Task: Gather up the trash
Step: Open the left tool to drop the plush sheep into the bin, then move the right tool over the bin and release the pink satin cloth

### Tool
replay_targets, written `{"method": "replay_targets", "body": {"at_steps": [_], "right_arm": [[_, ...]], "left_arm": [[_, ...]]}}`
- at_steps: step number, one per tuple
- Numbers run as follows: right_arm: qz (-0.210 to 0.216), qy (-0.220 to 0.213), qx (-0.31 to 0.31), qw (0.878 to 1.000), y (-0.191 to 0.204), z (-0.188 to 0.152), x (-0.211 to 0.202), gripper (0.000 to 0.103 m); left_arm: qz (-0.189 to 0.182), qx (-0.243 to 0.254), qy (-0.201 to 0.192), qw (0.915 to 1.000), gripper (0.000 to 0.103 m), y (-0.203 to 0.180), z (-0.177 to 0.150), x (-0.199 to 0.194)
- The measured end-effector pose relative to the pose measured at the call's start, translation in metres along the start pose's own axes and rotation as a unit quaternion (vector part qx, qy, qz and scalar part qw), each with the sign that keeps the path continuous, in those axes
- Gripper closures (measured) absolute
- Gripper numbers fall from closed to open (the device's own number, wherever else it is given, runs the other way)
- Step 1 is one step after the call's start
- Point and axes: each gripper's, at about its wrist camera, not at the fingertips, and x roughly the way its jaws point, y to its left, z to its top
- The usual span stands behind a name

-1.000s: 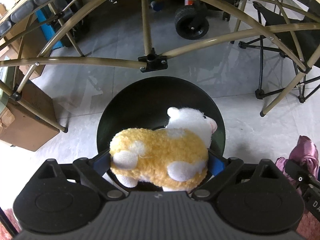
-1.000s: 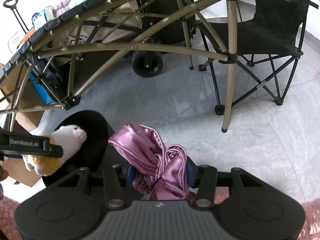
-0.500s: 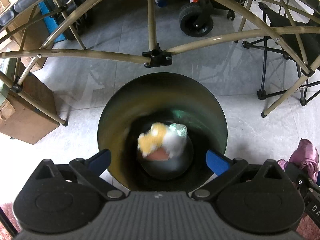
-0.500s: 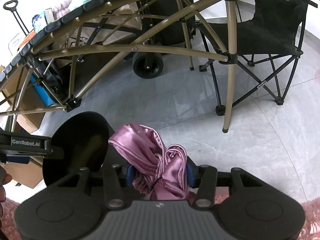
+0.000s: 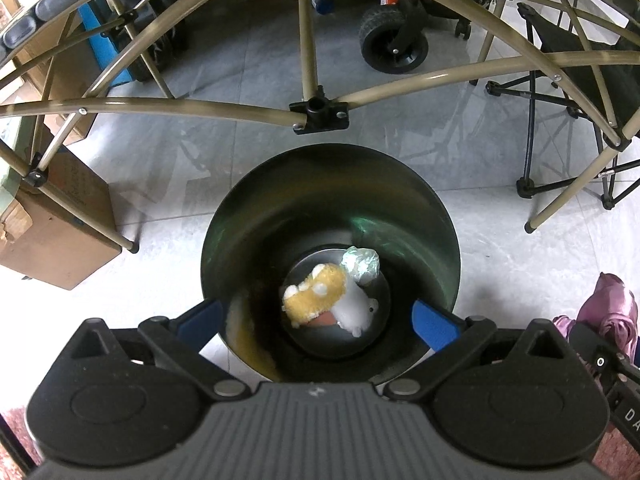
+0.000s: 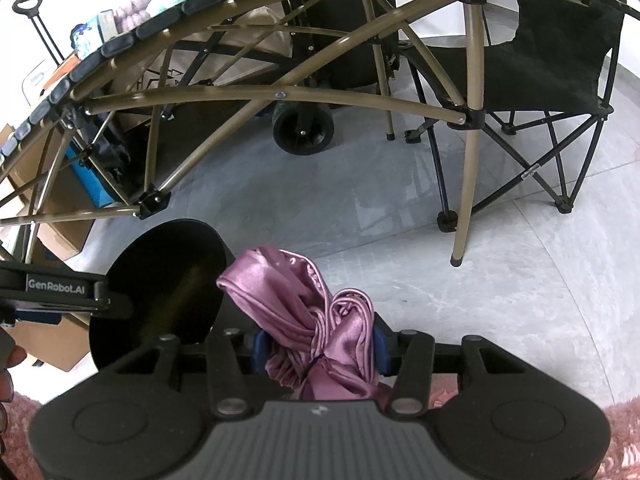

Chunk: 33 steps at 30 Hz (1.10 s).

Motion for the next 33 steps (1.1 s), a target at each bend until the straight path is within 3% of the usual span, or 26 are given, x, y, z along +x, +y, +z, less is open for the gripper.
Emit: {"method": "replay_targets", "body": {"at_steps": [16,33], "right_arm": [[0.012,0.001,-0.024,1.0,0.023,0.002,0.0,0.055],[0.031,0.005,-0.08,0.996,0.084,0.001,0.01,0.055]], "left_arm": [[0.007,-0.022,-0.011,0.9997,0.0,0.032,-0.007,-0.008],[0.019,-0.068,-0.023,0.9972,0.0,0.095,-0.022,-0.016]]}}
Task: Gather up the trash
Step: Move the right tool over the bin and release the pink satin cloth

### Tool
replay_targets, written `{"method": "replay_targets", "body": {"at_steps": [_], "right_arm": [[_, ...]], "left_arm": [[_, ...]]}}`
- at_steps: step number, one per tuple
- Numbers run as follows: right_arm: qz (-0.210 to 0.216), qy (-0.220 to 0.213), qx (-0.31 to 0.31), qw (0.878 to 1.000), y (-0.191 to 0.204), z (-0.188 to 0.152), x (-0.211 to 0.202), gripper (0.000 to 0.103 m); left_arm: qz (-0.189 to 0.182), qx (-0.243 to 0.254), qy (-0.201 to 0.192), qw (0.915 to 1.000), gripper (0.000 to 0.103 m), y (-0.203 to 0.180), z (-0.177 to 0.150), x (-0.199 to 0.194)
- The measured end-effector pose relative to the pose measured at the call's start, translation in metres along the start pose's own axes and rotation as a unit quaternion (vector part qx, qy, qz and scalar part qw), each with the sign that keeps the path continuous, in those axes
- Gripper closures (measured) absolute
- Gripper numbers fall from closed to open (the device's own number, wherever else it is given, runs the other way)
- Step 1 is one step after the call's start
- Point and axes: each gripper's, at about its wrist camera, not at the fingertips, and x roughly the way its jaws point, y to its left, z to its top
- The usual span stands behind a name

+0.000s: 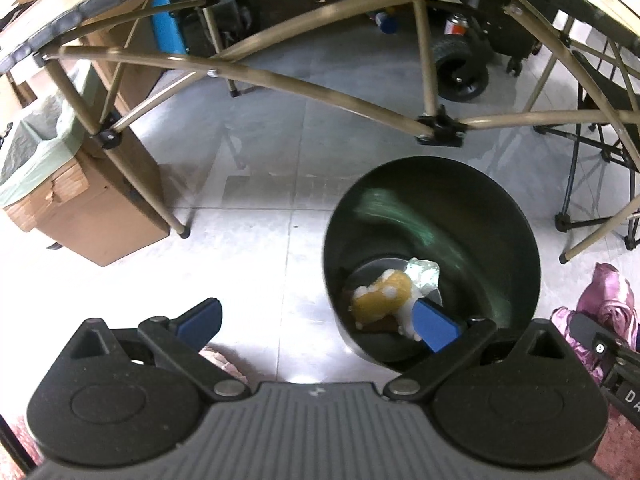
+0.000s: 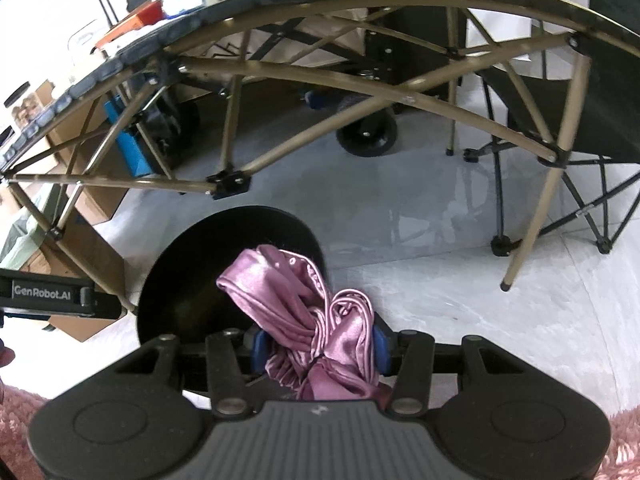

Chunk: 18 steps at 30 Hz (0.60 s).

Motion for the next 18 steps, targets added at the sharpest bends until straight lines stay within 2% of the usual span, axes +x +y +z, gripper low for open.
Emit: {"method": "replay_targets", "body": {"at_steps": [18], "right_arm": [[-0.003,0.011,-0.072,0.997,0.084,0.013,0.029,0.055]], "left_arm": [[0.006,-0.046,-0.001,0.9989,0.0,0.064,-0.01,0.002]]}}
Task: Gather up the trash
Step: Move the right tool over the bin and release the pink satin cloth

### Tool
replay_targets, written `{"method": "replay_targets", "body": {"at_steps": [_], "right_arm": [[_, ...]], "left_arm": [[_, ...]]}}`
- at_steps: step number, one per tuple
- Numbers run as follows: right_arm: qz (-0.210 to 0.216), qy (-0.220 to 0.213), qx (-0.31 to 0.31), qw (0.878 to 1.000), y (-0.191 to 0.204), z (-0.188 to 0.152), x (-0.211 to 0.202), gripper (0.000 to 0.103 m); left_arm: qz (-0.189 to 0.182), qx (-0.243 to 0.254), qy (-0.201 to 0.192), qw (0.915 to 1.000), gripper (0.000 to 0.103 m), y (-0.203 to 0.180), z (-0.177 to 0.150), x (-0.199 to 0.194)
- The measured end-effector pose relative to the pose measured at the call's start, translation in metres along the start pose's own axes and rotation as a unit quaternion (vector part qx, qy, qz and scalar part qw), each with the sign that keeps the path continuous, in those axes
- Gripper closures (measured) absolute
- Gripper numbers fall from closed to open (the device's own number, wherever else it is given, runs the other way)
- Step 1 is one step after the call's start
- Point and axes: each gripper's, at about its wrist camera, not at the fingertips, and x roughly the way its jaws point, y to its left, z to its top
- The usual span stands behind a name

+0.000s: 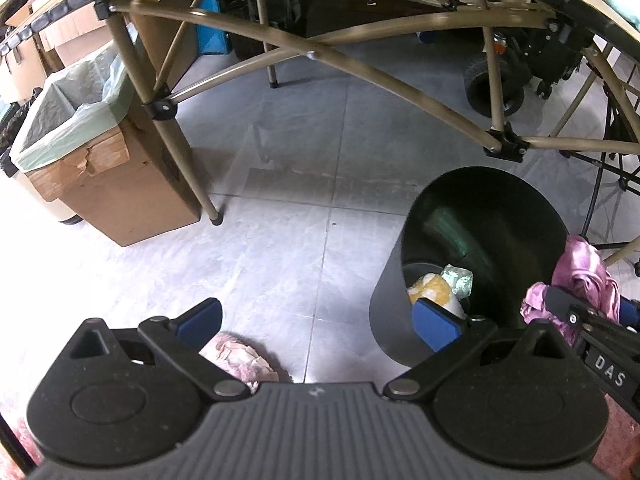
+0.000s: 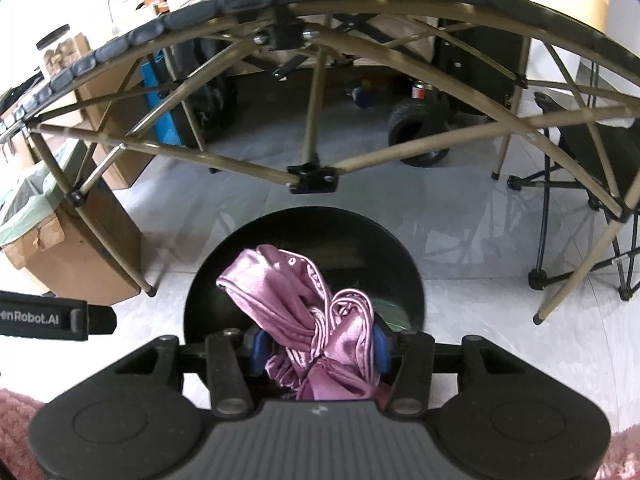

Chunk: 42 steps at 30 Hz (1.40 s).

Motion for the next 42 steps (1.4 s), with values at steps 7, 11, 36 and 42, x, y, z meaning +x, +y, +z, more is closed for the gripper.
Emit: {"method": "replay_targets", "body": {"at_steps": [7,11,36,42], "right_arm": [[-0.008,0.007,-0.025,1.0,0.023,0.007,0.012,0.055],[-0.015,0.015,-0.035,0.999,0.03,0.01,0.02,0.055],[-0.051,0.031,-0.033,0.998,0.034,0.012,0.037,0.002],[-0.051,0.033,-0.035,0.998,0.034,0.012,0.038,0.0]], "left_arm": [[0.006,-0.014,0.004,0.9999,0.0,0.018,-0.001,0.005],[0.008,-0.022,0.01,0.9997,0.0,0.027,-0.002,0.008],[0.004,-0.025,0.016,0.9995,0.0,0.036,-0.007,0.011],[0.005,-0.024,0.016,0.9996,0.0,0.035,-0.006,0.011]]}}
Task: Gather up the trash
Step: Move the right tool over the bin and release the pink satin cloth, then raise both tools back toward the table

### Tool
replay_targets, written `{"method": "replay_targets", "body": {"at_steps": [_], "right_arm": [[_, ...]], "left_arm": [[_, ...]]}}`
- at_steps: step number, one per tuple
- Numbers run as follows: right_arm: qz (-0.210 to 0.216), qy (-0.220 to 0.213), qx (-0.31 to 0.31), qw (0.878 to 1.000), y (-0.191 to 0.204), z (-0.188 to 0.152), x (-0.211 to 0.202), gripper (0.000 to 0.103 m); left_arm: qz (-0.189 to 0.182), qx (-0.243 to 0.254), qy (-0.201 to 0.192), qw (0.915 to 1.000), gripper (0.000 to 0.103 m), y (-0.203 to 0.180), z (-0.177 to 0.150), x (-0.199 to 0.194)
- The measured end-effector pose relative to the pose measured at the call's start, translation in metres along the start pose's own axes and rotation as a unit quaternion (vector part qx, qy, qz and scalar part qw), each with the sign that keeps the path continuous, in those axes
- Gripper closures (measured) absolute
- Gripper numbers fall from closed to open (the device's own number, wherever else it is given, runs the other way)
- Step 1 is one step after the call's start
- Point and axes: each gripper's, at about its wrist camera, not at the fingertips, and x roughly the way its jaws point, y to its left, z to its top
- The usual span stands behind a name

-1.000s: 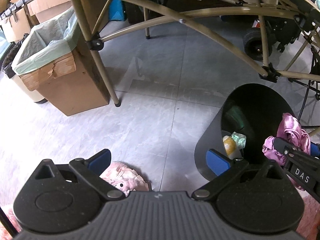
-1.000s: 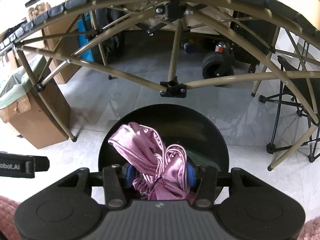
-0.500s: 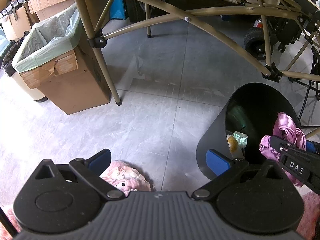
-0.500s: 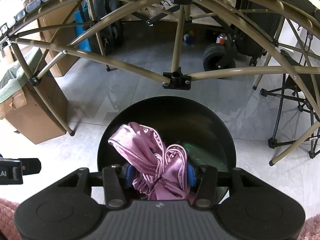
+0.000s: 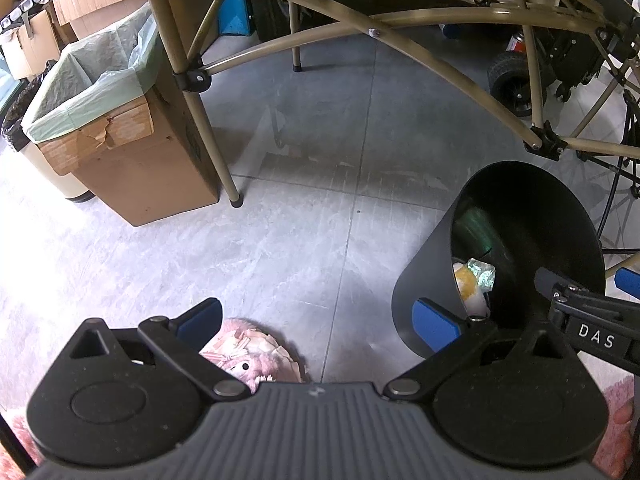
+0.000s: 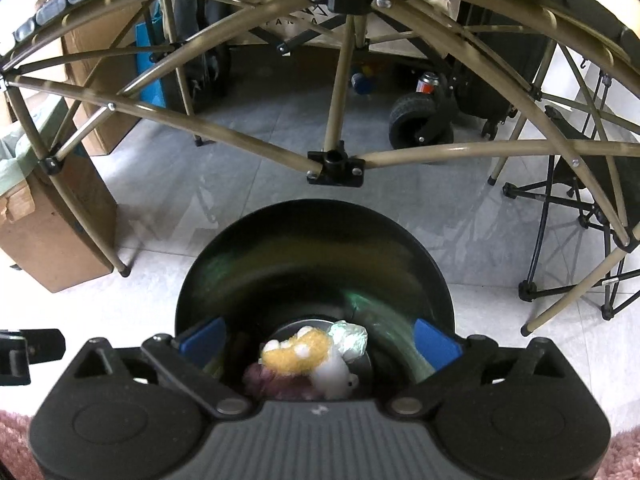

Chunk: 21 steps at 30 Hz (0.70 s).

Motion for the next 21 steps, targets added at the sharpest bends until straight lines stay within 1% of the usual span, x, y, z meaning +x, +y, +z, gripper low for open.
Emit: {"method": "replay_targets", "body": {"at_steps": [12,21], "right_arm": [[0.002,-0.002,0.006,1.0,-0.004,-0.002,-0.003,0.0],[0.012,-0.016,0.013,1.0,-0.009,-0.002,-0.012,0.0]], "left_arm": [[0.003,0.003,0.0,1.0,0.0,-0.002,0.001,0.001],[-0.007,0.003,-0.014,0.9999,0.0,-0.004,0.002,-0.005]]}}
